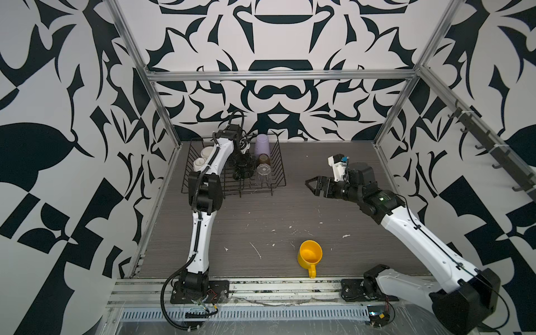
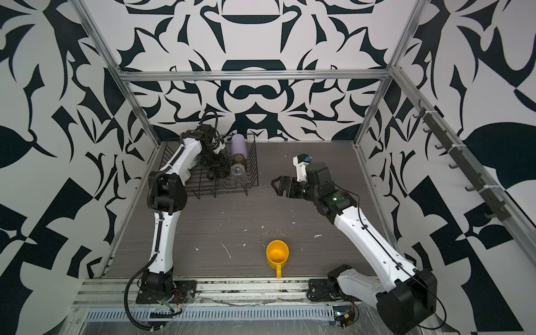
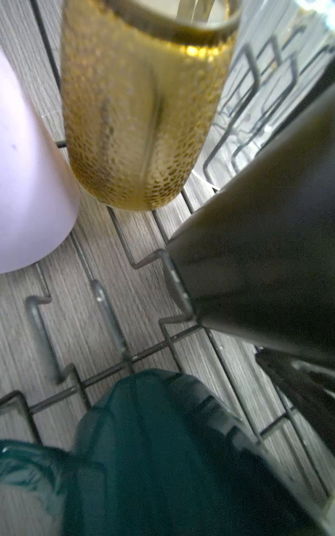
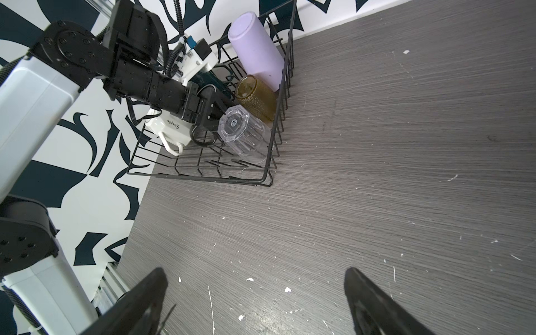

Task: Load cups into a dish rack
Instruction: Place the cup upside down at the dish rack.

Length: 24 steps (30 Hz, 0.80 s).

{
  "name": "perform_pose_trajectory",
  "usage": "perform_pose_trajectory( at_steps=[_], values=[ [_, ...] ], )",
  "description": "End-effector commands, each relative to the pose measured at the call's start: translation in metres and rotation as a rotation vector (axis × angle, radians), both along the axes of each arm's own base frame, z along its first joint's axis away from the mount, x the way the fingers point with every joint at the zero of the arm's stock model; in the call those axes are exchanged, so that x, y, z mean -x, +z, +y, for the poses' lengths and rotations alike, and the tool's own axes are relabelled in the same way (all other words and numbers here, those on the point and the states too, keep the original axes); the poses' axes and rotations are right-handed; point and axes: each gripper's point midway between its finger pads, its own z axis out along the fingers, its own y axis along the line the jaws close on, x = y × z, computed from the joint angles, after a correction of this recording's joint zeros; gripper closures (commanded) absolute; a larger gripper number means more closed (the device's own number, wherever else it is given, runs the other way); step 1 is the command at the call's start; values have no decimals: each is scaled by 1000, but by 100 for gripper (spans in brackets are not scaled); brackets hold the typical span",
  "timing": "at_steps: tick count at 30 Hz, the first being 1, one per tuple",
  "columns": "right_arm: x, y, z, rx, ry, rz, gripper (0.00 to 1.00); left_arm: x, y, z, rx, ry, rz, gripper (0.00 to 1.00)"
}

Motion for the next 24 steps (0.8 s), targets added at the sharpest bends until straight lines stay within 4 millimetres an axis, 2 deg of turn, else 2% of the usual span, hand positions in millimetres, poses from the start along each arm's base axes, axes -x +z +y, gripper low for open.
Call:
perform_pose_trajectory(
  at_steps=[1, 4, 9, 13, 16, 19, 24],
  values=[
    [0, 16, -3, -9, -9, -44, 4, 4, 40, 8, 6, 25, -65, 1],
    [-1, 11, -7, 24, -25, -25, 6, 2, 68, 13, 1, 52, -154, 1],
    [0, 4, -15, 87, -43, 5, 11, 7, 133, 22, 21, 107, -355, 1],
    [10, -8, -18, 158, -25, 55, 17, 12, 186, 33, 47, 178, -554, 1],
    [27, -20, -19, 218, 4, 97, 19, 24, 223, 44, 87, 249, -713, 1],
    [52, -33, -20, 330, 28, 119, 19, 45, 250, 43, 171, 244, -829, 1],
    [97, -56, -24, 464, 73, 184, 22, 84, 269, 51, 268, 262, -924, 1]
  ],
)
